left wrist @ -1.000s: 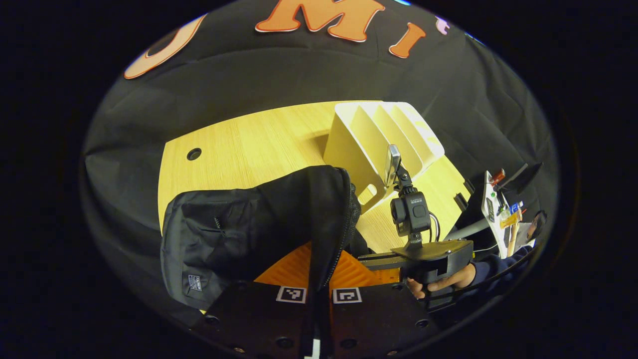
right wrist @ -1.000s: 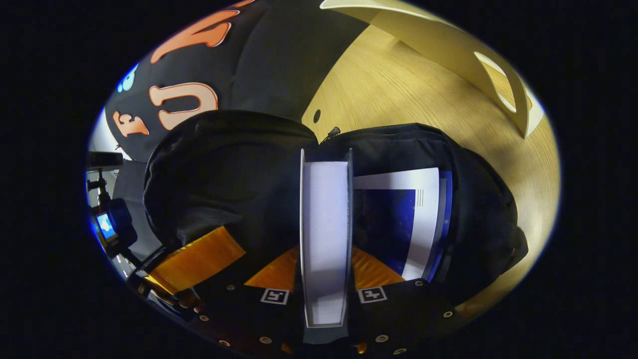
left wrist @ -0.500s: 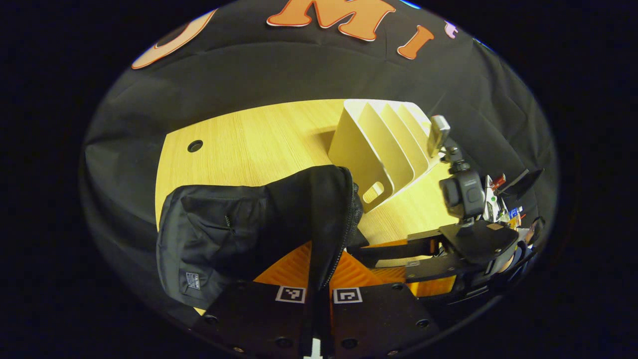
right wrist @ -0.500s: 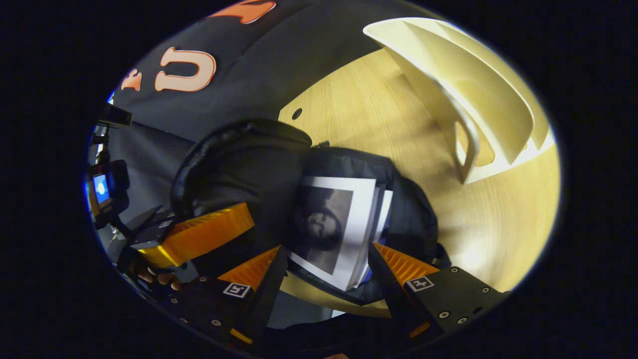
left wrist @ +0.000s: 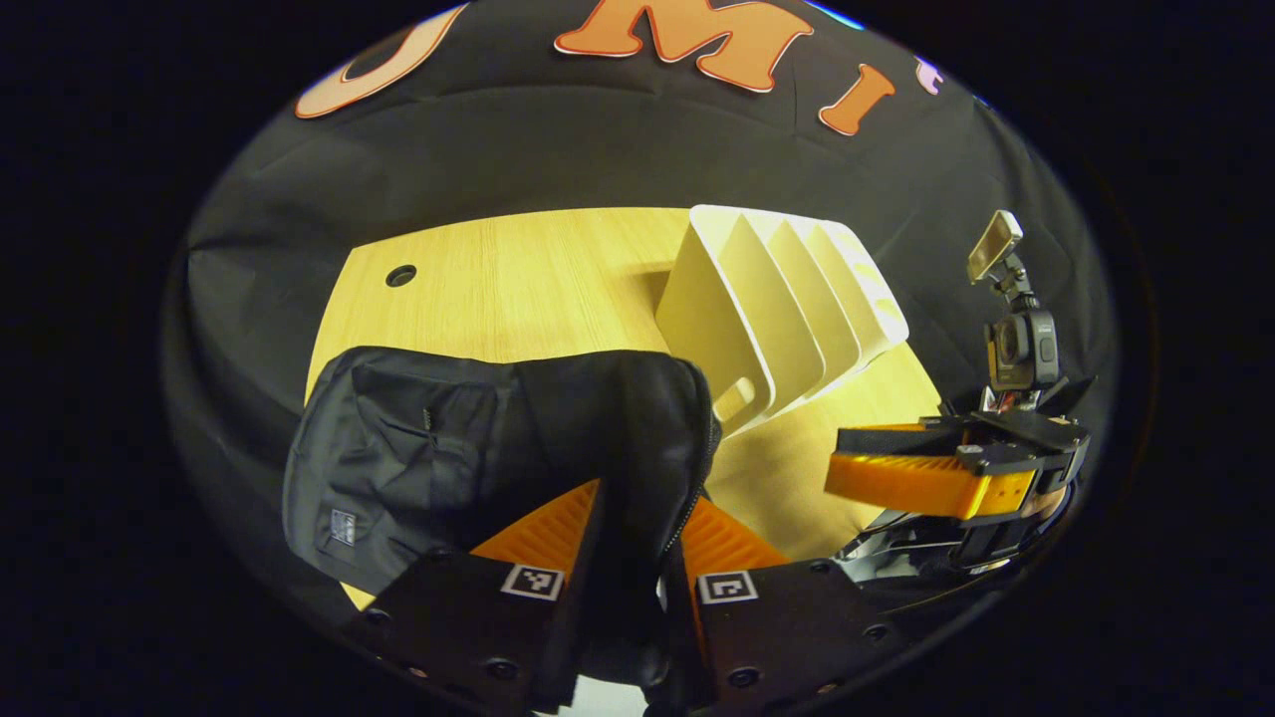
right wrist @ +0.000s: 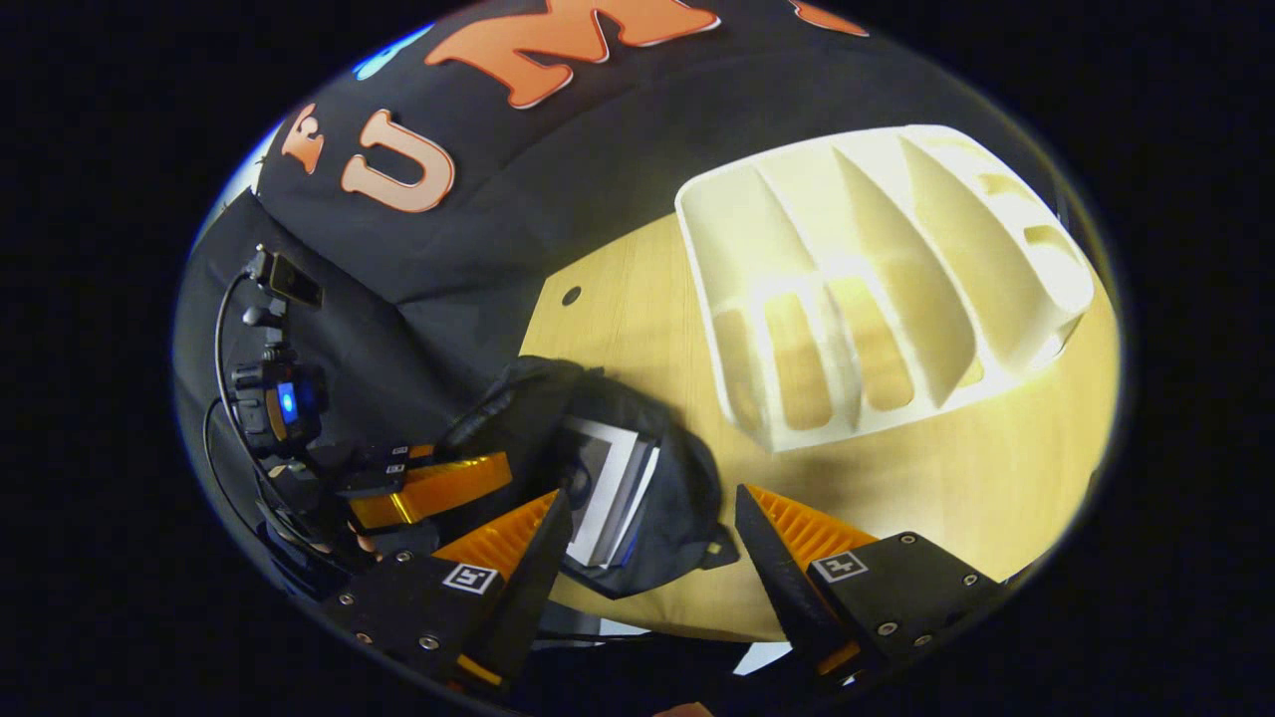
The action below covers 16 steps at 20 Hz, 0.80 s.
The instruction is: Open the schoolbag, grab two books from the bookshelf and put them into the schoolbag.
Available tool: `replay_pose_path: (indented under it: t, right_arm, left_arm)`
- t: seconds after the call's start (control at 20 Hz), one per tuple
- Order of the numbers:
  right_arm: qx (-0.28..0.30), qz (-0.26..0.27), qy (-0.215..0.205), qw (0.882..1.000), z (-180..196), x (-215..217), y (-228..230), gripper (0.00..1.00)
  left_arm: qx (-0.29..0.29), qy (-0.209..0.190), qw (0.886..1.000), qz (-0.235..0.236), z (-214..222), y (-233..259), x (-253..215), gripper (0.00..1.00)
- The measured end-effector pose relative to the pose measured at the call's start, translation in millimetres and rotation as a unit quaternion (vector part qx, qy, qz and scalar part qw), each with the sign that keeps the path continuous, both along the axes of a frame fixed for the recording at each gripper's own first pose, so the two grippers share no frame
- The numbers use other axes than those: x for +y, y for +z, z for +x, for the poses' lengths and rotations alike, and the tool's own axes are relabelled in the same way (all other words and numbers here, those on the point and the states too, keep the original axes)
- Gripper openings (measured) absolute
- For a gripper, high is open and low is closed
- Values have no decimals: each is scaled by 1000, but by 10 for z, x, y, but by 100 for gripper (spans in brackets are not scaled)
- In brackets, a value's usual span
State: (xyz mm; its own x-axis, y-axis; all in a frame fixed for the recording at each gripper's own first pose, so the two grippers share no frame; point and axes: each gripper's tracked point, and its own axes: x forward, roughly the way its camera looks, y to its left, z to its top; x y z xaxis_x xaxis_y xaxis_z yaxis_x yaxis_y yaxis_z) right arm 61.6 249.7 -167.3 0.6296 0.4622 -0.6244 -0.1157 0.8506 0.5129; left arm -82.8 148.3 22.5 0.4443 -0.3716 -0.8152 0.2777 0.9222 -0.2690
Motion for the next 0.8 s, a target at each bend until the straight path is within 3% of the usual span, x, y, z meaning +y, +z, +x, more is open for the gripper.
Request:
replay_pose_path:
  t: [0.1, 0.3, 0.55, 0.8]
  right_arm:
    - [-28, -20, -8, 999, 144, -221, 126, 98]
    - [-92, -69, -15, 993, 402, -592, 477, 98]
    - [-154, -95, -27, 983, 447, -1121, 817, 98]
    - [-214, -139, -29, 966, 355, -1634, 1084, 98]
  left_arm:
    - [-2, 5, 1000, -8, -45, 38, -220, 41]
    - [-15, 15, 1000, 1, -92, 86, -646, 99]
    - [-99, 28, 994, 27, 14, 428, -1167, 98]
    - [-178, 59, 982, 17, 88, 829, -1686, 99]
